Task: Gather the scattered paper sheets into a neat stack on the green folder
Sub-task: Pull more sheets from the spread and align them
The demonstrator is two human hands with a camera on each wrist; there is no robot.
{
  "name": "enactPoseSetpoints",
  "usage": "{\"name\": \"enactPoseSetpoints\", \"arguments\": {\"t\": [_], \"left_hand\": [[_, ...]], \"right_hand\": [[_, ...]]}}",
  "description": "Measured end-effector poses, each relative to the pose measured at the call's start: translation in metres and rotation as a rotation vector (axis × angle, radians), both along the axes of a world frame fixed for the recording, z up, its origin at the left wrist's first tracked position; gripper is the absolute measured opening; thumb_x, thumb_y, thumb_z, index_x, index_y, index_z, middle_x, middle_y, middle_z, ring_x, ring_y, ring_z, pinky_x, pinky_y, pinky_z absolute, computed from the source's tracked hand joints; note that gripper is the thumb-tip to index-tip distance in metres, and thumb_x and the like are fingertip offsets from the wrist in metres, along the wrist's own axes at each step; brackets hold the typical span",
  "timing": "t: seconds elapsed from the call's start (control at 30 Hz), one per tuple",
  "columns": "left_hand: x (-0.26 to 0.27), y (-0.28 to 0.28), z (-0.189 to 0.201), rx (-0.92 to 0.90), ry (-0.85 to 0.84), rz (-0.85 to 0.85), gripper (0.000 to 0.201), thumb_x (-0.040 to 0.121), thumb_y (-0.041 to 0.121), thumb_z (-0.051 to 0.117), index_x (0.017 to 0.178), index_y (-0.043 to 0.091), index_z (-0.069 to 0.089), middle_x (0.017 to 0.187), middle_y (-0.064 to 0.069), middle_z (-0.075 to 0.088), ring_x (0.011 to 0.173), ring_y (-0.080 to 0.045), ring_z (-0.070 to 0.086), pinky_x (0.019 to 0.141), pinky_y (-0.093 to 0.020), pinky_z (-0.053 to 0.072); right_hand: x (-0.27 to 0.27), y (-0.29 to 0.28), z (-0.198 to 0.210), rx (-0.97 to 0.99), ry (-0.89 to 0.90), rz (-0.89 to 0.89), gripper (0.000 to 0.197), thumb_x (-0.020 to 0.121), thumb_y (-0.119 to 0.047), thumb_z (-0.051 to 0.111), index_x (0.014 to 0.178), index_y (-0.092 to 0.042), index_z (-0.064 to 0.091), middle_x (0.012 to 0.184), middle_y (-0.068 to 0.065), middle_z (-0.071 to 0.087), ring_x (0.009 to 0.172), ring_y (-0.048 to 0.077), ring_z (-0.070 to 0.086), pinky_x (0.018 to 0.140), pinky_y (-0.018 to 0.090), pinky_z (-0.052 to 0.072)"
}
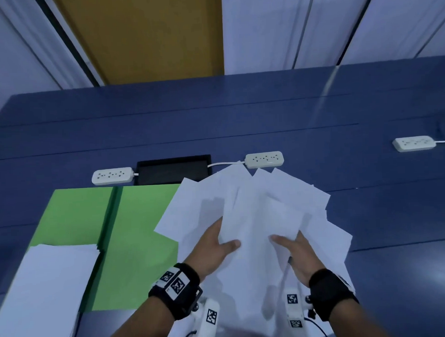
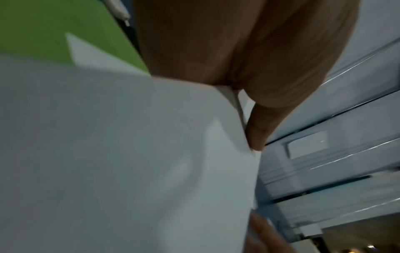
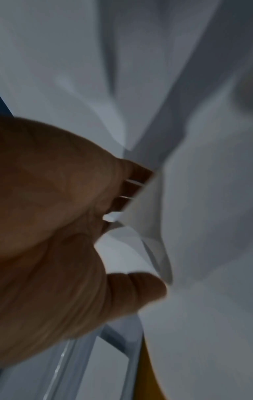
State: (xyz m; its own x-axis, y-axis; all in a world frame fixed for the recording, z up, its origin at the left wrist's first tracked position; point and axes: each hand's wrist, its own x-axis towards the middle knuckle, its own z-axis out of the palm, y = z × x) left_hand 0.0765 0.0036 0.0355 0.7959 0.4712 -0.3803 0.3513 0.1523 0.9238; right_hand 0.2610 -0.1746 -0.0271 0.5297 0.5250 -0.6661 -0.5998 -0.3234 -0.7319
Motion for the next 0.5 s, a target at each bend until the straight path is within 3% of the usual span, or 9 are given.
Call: {"name": "enactPoseSetpoints", "arguments": {"t": [0.07, 0.13, 0.17, 0.23, 0.33, 0.4, 0.5], "left_hand": [[0.004, 0.009, 0.025, 0.025, -0.086, -0.089, 0.082, 0.094, 0.012, 0.076, 0.160, 0.030, 0.031, 0.155, 0.017, 0.050, 0.141, -0.004, 0.049, 0.117, -0.033, 0.042], [0.006, 0.018, 0.042, -0.038, -0.115, -0.108, 0.101, 0.092, 0.014, 0.079, 0.164, 0.037, 0.012, 0.164, 0.021, 0.034, 0.150, -0.005, 0.037, 0.121, -0.037, 0.035], [0.007, 0.022, 0.050, -0.104, -0.131, -0.108, 0.100, 0.092, 0.009, 0.077, 0.165, 0.034, 0.012, 0.164, 0.017, 0.036, 0.149, -0.009, 0.039, 0.122, -0.042, 0.035], [0.007, 0.027, 0.059, -0.197, -0.164, -0.128, 0.079, 0.094, -0.003, 0.067, 0.160, 0.019, 0.030, 0.156, 0.000, 0.052, 0.142, -0.023, 0.051, 0.116, -0.044, 0.043], [0.002, 0.031, 0.062, -0.287, -0.162, -0.179, 0.050, 0.095, -0.004, 0.064, 0.143, 0.008, 0.057, 0.141, -0.016, 0.063, 0.130, -0.035, 0.061, 0.107, -0.043, 0.050], [-0.002, 0.031, 0.057, -0.303, -0.131, -0.153, 0.042, 0.095, 0.000, 0.066, 0.136, 0.005, 0.063, 0.137, -0.018, 0.066, 0.127, -0.035, 0.064, 0.107, -0.044, 0.051], [-0.004, 0.028, 0.050, -0.235, -0.067, -0.018, 0.036, 0.095, 0.001, 0.067, 0.131, 0.005, 0.066, 0.129, -0.013, 0.072, 0.123, -0.033, 0.067, 0.107, -0.044, 0.052]], "right_hand": [[0.007, -0.003, 0.004, 0.092, 0.109, 0.007, 0.070, 0.085, -0.027, 0.086, 0.147, -0.032, 0.053, 0.138, 0.000, 0.068, 0.123, 0.022, 0.067, 0.110, 0.044, 0.048], [0.011, -0.006, 0.009, 0.188, 0.207, 0.062, 0.071, 0.087, -0.029, 0.085, 0.151, -0.030, 0.053, 0.139, 0.009, 0.067, 0.125, 0.028, 0.064, 0.112, 0.048, 0.044], [0.010, -0.006, 0.014, 0.229, 0.244, 0.119, 0.068, 0.089, -0.032, 0.082, 0.151, -0.025, 0.054, 0.141, 0.015, 0.064, 0.126, 0.032, 0.062, 0.113, 0.049, 0.043], [0.005, -0.004, 0.025, 0.295, 0.278, 0.199, 0.061, 0.091, -0.032, 0.077, 0.147, -0.017, 0.059, 0.142, 0.019, 0.062, 0.123, 0.033, 0.063, 0.110, 0.048, 0.048], [-0.001, -0.001, 0.033, 0.357, 0.326, 0.168, 0.051, 0.090, -0.018, 0.076, 0.138, -0.005, 0.066, 0.142, 0.020, 0.064, 0.120, 0.032, 0.069, 0.096, 0.043, 0.059], [0.000, -0.002, 0.036, 0.382, 0.291, 0.173, 0.054, 0.091, -0.013, 0.076, 0.141, 0.000, 0.062, 0.146, 0.023, 0.060, 0.128, 0.035, 0.064, 0.104, 0.046, 0.055], [0.007, -0.003, 0.055, 0.336, 0.075, 0.150, 0.039, 0.098, -0.003, 0.068, 0.137, -0.001, 0.065, 0.140, 0.020, 0.066, 0.131, 0.036, 0.063, 0.112, 0.049, 0.048]]}}
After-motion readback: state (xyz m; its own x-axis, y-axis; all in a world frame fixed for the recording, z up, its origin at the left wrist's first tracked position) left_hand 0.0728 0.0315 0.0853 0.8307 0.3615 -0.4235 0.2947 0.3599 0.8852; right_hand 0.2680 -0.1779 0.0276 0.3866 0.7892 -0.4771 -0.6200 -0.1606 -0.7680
